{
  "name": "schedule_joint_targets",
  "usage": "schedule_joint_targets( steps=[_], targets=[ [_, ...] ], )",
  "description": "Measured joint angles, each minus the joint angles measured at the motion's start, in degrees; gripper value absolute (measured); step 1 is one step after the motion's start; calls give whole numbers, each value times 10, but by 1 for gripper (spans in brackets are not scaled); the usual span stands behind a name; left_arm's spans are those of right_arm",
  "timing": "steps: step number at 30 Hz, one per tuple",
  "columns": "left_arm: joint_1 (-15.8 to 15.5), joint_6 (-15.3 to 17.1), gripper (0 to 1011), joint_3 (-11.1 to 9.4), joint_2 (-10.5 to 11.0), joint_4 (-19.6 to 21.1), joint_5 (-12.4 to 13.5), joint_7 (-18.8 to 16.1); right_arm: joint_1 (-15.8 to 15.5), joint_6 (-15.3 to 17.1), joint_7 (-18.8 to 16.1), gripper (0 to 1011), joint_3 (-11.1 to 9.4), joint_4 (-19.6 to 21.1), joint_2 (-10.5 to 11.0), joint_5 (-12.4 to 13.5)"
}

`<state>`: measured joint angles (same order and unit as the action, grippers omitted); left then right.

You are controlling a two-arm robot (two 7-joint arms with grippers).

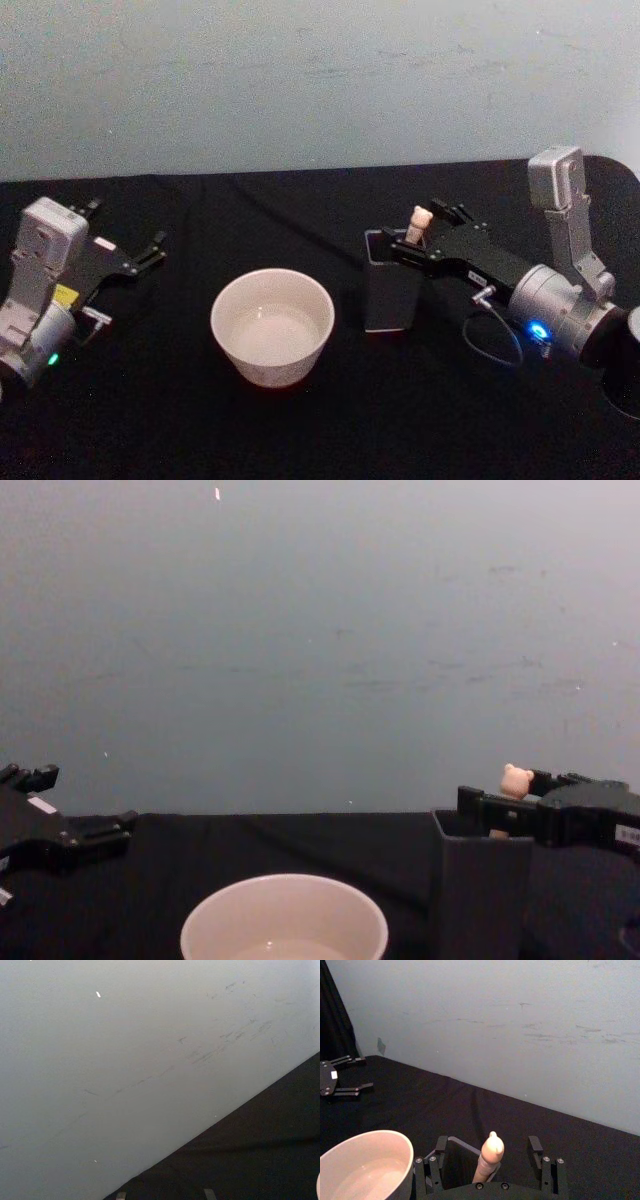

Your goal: Pick up the stirring spoon with one hand, stir inside the cup, then place it back in its original position.

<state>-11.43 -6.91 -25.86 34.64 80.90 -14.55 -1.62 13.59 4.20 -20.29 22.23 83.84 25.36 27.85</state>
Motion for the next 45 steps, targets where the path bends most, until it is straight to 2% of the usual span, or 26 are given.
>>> schedule_joint_targets(
  steps=[5,11,12,15,16,20,23,31,45],
  targets=[
    [0,0,1001,0,0,0,0,0,0,0,0,1003,0,0,0,1],
    [0,0,1001,0,0,0,0,0,0,-1,0,869,0,0,1,2],
    [0,0,1001,0,0,0,0,0,0,-1,0,818,0,0,1,3],
    [0,0,1001,0,0,0,0,0,0,-2,0,763,0,1,1,3],
    [0,0,1001,0,0,0,0,0,-1,-2,1,707,0,1,1,3],
    [0,0,1001,0,0,0,0,0,-1,-2,1,616,0,1,1,3],
    [0,0,1001,0,0,0,0,0,-1,-2,1,483,0,1,1,3],
    [0,0,1001,0,0,0,0,0,-1,-3,1,235,0,1,1,4],
    [0,0,1001,0,0,0,0,0,-5,-8,-7,225,-3,6,-1,-2]
  ],
)
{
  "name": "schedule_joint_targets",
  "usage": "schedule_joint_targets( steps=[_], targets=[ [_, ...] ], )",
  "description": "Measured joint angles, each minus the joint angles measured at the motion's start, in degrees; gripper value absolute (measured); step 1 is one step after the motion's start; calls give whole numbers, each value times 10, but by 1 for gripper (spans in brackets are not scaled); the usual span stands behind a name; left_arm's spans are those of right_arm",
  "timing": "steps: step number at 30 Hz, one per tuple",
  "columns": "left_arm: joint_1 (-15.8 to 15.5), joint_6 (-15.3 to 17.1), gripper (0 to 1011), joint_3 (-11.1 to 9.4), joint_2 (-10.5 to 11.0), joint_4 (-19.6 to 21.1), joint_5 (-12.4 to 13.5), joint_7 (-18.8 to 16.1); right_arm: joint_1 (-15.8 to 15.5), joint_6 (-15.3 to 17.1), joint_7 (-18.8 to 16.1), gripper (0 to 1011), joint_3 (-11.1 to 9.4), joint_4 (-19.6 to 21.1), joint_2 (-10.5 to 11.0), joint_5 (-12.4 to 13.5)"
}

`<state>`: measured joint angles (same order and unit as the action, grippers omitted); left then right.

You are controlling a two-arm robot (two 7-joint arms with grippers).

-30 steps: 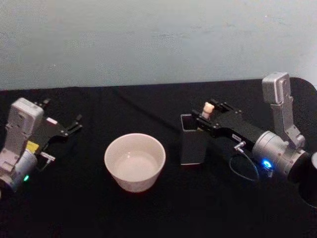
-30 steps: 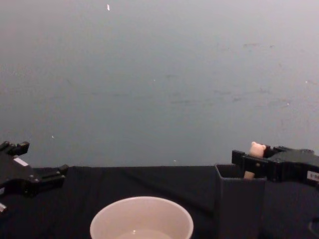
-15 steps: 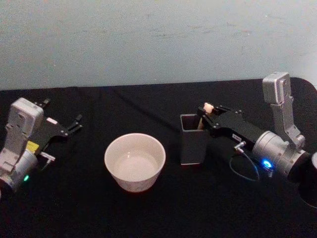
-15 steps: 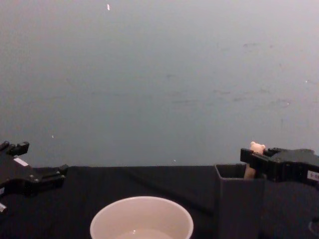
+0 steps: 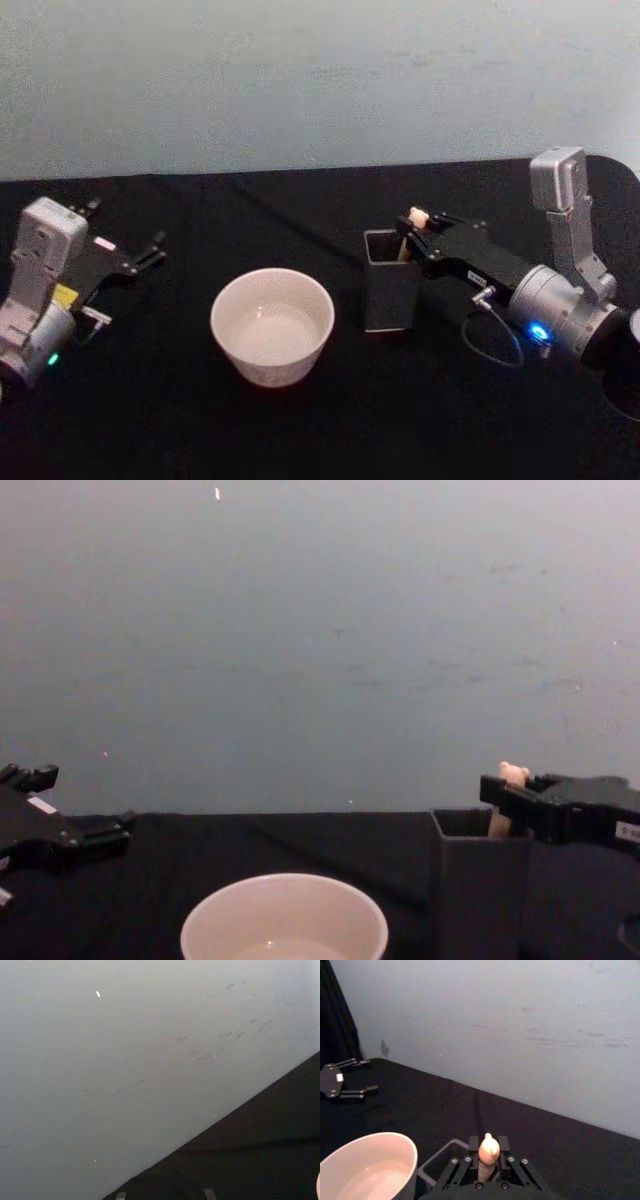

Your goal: Pick up the stirring spoon with one hand, stir inside the cup, then place it back in its original position.

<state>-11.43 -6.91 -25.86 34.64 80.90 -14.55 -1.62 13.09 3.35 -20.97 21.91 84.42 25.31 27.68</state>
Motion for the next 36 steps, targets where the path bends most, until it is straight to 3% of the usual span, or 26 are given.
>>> schedule_joint_targets(
  steps=[11,26,36],
  targets=[
    [0,0,1001,0,0,0,0,0,-16,-18,-21,224,-17,52,3,-9],
    [0,0,1001,0,0,0,0,0,-20,-52,-42,224,-43,116,15,3],
    [0,0,1002,0,0,0,0,0,0,-73,-56,224,-34,114,4,3]
  ],
)
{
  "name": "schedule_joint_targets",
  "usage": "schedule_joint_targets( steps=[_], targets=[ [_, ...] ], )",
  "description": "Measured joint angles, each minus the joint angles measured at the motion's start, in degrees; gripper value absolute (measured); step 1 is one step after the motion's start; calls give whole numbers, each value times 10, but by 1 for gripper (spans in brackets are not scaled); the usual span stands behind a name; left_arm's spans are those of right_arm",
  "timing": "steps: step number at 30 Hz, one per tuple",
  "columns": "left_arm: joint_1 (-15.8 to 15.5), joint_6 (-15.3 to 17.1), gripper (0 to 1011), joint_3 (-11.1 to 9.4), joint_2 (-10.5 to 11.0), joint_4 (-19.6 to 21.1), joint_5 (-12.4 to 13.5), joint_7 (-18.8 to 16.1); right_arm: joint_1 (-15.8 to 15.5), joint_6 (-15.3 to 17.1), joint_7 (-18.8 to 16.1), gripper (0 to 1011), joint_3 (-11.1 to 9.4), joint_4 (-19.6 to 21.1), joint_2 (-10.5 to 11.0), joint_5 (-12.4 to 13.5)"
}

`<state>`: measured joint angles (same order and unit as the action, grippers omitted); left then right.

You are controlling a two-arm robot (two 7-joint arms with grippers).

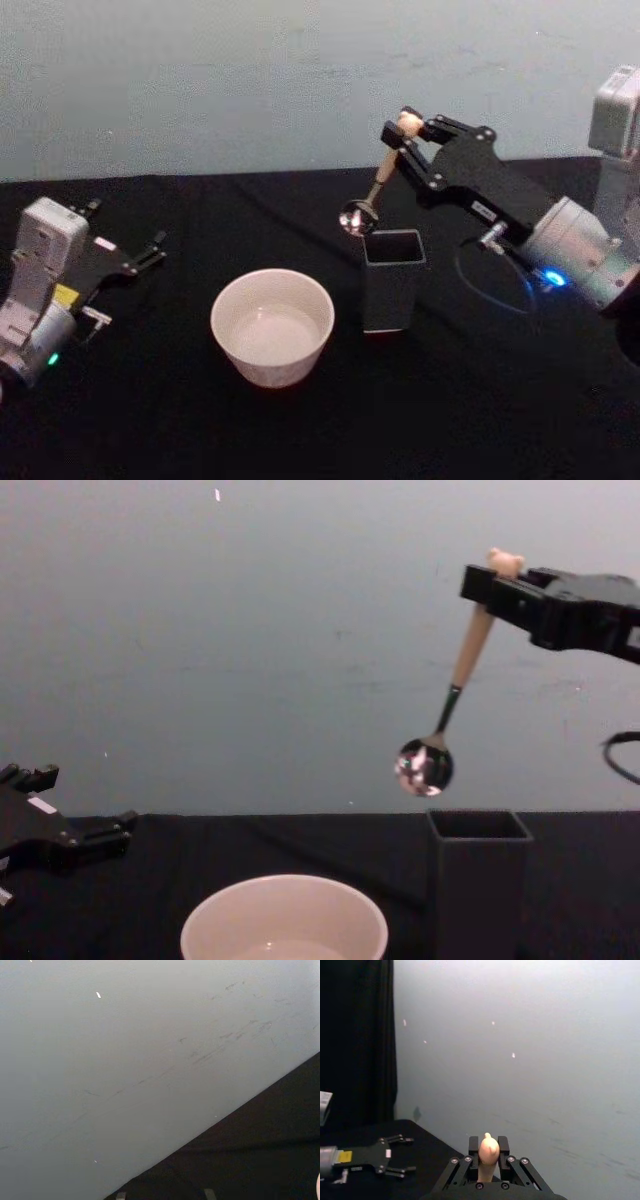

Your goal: Pick up the stirring spoon with one hand, stir inside the cup, then place it back in its original position.

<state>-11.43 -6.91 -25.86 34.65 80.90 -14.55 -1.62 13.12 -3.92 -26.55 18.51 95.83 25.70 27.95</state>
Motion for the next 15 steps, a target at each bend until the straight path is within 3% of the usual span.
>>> schedule_joint_targets(
  steps=[15],
  targets=[
    [0,0,1001,0,0,0,0,0,38,-13,-31,224,68,-50,-36,-22]
  ],
)
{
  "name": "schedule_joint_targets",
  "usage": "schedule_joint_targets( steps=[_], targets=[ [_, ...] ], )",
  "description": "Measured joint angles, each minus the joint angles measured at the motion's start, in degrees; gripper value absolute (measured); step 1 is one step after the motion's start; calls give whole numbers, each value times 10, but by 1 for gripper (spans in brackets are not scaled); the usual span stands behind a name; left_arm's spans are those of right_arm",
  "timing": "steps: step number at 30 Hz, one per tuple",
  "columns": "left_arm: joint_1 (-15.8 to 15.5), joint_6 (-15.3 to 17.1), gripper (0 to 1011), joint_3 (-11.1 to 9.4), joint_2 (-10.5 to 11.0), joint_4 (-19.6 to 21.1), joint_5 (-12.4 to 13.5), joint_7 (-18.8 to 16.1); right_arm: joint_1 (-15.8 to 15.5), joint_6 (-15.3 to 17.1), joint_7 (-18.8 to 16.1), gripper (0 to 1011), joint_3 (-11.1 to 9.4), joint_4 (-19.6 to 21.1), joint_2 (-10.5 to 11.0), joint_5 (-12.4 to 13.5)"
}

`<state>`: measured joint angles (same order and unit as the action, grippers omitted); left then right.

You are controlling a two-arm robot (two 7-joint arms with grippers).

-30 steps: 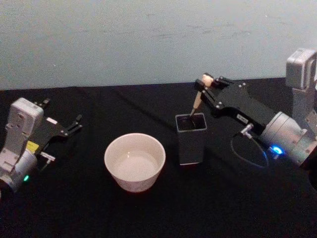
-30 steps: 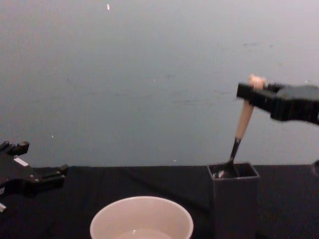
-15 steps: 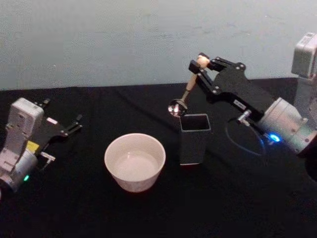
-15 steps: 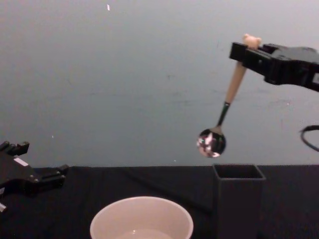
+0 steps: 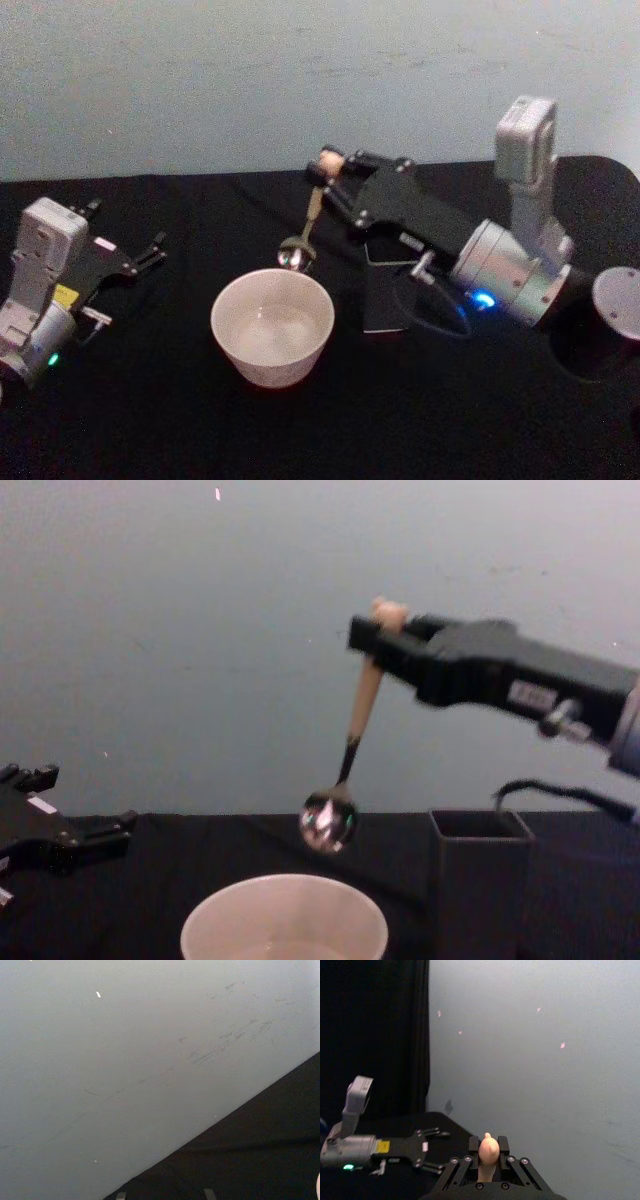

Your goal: Pick up the stirring spoon with one hand, stir inside the cup, then place it back in its original position.

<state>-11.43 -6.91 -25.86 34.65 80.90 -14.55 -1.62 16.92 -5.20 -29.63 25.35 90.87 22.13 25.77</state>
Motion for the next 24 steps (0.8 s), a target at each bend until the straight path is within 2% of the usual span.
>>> schedule_joint_targets(
  steps=[2,9,11,24],
  targets=[
    [0,0,1002,0,0,0,0,0,3,-6,-4,224,14,-14,-5,-11],
    [0,0,1001,0,0,0,0,0,8,-23,-6,224,37,-47,-17,-40],
    [0,0,1001,0,0,0,0,0,11,-37,-6,224,45,-70,-26,-55],
    [0,0,1001,0,0,0,0,0,21,-92,-9,224,53,-142,-64,-87]
  ],
)
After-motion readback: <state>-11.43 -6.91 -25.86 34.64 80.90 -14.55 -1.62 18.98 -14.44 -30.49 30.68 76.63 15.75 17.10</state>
